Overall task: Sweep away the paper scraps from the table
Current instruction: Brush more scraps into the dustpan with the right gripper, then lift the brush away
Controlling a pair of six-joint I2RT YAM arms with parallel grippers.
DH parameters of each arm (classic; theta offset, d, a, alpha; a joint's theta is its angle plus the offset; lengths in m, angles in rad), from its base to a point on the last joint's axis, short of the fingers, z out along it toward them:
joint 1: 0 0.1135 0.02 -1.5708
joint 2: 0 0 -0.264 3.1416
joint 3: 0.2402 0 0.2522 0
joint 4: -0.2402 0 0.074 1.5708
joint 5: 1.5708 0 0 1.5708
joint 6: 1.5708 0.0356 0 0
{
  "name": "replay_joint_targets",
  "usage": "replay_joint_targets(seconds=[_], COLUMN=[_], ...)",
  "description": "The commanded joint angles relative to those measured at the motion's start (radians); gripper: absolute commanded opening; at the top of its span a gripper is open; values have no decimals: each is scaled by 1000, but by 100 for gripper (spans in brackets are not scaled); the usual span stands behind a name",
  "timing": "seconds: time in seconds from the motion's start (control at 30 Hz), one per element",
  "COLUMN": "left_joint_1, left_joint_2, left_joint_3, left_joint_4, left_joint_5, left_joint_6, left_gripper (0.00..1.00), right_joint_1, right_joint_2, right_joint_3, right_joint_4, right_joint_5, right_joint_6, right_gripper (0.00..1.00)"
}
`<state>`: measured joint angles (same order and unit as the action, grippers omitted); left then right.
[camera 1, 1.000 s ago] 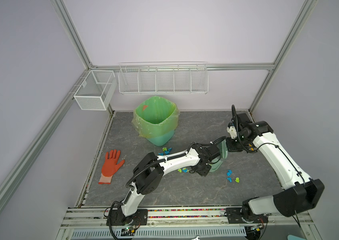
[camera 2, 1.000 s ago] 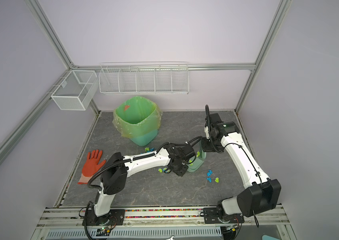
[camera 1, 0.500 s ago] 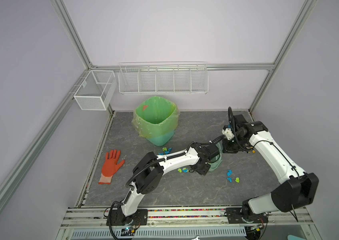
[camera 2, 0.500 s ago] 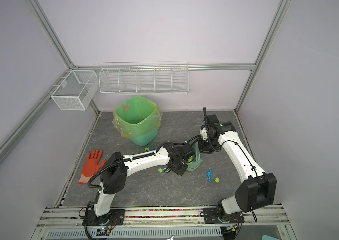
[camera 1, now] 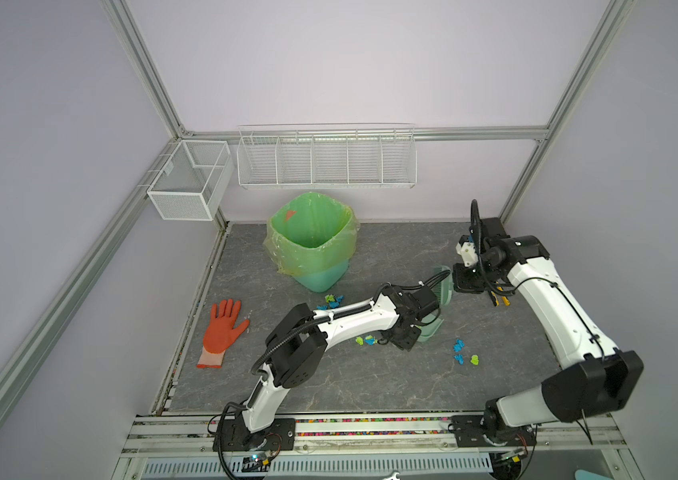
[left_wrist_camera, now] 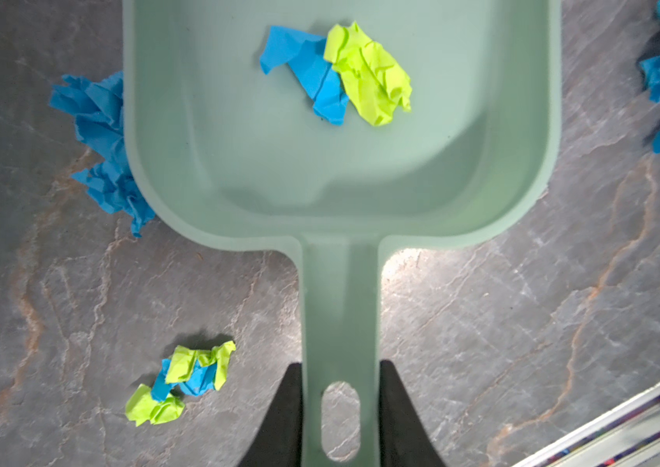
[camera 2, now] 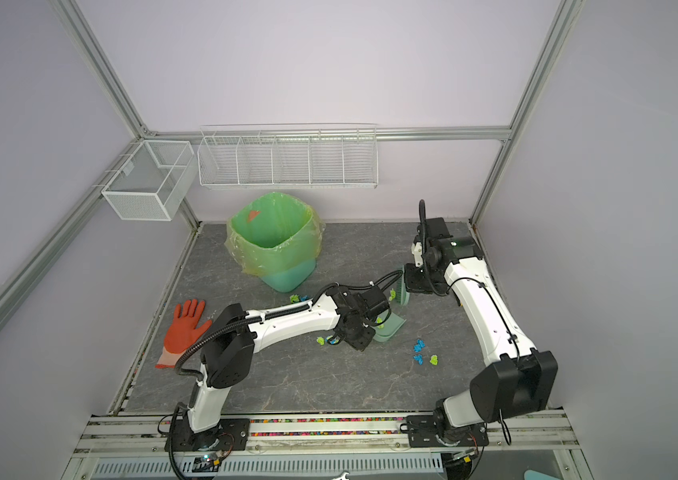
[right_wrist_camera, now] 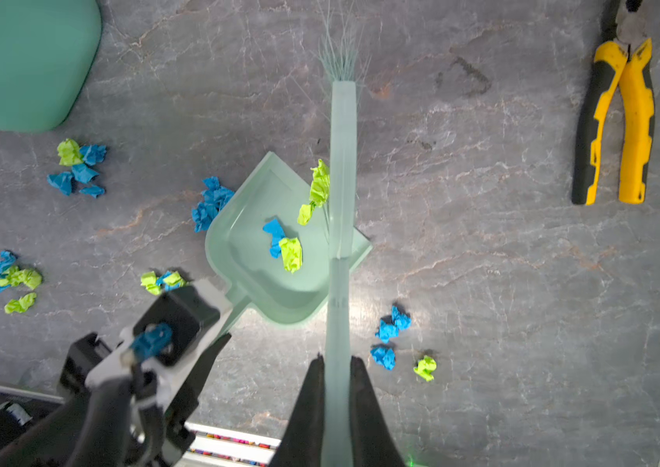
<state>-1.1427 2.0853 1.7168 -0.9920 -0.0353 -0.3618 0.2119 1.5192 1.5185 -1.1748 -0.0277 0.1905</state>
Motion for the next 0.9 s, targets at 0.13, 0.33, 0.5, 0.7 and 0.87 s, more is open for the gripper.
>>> replay_joint_targets(seconds=[0.13, 0.33, 0.5, 0.7, 0.87], left_joint_1=[3, 3, 5, 7, 7], left_joint_2=[8, 21, 43, 60, 61], left_joint_3=[10, 25, 59, 85, 78], left_joint_4=[-19, -24, -20, -26, -22], left_joint_5=[5, 3, 3, -6, -17], left_joint_6=[-1, 0, -3, 14, 22], left_gripper=[10, 10, 10, 10, 10], right_joint_1=[1, 44, 65, 112, 119], right_joint_2=[107, 162, 96, -73, -235], right_joint_3=[67, 59, -46, -145, -221], right_joint_4=[72, 3, -38, -75, -81], right_joint_5=[-9, -7, -27, -102, -164], right_joint_6=[-102, -137, -144, -121, -78], right_gripper=[7, 7, 7, 7, 7])
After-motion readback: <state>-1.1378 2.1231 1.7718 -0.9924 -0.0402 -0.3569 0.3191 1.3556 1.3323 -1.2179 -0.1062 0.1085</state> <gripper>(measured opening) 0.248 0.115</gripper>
